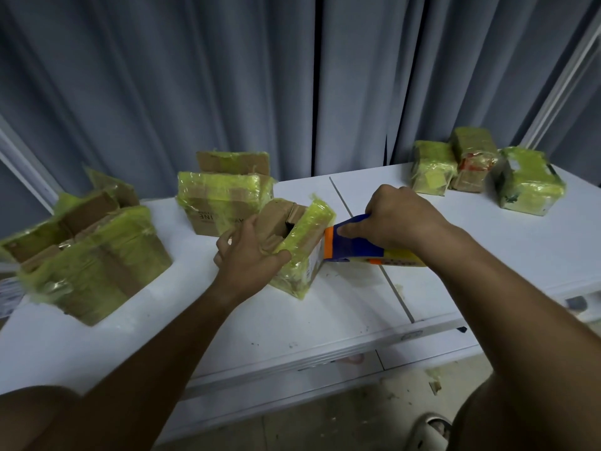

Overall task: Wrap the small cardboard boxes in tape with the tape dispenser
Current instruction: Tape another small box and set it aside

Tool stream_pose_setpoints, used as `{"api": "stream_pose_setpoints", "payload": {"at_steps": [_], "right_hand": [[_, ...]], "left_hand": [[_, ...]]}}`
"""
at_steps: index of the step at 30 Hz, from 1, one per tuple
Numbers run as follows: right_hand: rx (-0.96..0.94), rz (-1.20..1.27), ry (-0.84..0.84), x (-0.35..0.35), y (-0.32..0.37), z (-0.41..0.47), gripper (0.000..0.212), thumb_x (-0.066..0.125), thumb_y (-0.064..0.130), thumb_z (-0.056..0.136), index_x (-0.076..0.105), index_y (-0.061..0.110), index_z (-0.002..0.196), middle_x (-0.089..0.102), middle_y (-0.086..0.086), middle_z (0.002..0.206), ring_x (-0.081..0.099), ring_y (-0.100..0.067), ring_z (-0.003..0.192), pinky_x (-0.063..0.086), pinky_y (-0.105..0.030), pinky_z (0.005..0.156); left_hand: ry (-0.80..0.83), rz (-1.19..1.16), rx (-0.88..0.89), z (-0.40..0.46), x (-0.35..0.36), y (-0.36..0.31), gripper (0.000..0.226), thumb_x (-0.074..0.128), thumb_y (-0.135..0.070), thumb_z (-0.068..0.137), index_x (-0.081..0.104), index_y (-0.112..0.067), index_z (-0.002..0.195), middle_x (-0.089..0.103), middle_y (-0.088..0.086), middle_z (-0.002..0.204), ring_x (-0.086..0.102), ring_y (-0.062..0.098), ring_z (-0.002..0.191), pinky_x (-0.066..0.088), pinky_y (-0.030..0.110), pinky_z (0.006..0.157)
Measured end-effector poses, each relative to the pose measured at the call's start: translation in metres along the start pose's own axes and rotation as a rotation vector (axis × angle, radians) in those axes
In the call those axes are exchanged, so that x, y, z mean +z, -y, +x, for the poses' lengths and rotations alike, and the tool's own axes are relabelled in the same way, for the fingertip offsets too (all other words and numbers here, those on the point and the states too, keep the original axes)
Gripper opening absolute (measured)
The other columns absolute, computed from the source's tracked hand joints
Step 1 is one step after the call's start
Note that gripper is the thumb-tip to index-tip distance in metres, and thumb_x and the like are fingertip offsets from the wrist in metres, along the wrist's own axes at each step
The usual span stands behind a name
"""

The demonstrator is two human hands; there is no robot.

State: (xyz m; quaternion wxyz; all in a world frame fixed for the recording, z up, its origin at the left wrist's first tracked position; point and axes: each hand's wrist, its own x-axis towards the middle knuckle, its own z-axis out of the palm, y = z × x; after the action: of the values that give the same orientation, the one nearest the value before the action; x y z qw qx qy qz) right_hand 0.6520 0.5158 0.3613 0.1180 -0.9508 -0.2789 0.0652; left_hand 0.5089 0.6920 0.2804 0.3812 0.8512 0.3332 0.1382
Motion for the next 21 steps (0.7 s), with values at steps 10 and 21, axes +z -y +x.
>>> {"api": "stream_pose_setpoints", "payload": {"at_steps": [10,21], "right_hand": [[0.013,0.021,0.007,0.0,0.0,-0.001,0.058,0.074,0.066,0.078,0.056,0.016,0.102,0.054,-0.001,0.085,0.06,-0.023,0.087,0.046,-0.032,0.063],[-0.004,0.086,-0.023,-0.002,-0.008,-0.018,0.059,0.074,0.067,0.075,0.062,0.016,0.101,0.061,-0.003,0.088,0.061,-0.022,0.085,0.047,-0.032,0.06]], "left_hand": [[-0.069,0.068,0.137,0.002,-0.009,-0.004,0.098,0.078,-0.029,0.072,0.022,-0.023,0.152,0.031,0.004,0.151,0.016,0.028,0.141,0.026,0.043,0.114],[-0.142,0.221,0.278,-0.013,-0.009,-0.014,0.085,0.079,-0.022,0.077,0.032,-0.017,0.148,0.044,0.004,0.144,0.032,0.031,0.134,0.033,0.038,0.105]]}}
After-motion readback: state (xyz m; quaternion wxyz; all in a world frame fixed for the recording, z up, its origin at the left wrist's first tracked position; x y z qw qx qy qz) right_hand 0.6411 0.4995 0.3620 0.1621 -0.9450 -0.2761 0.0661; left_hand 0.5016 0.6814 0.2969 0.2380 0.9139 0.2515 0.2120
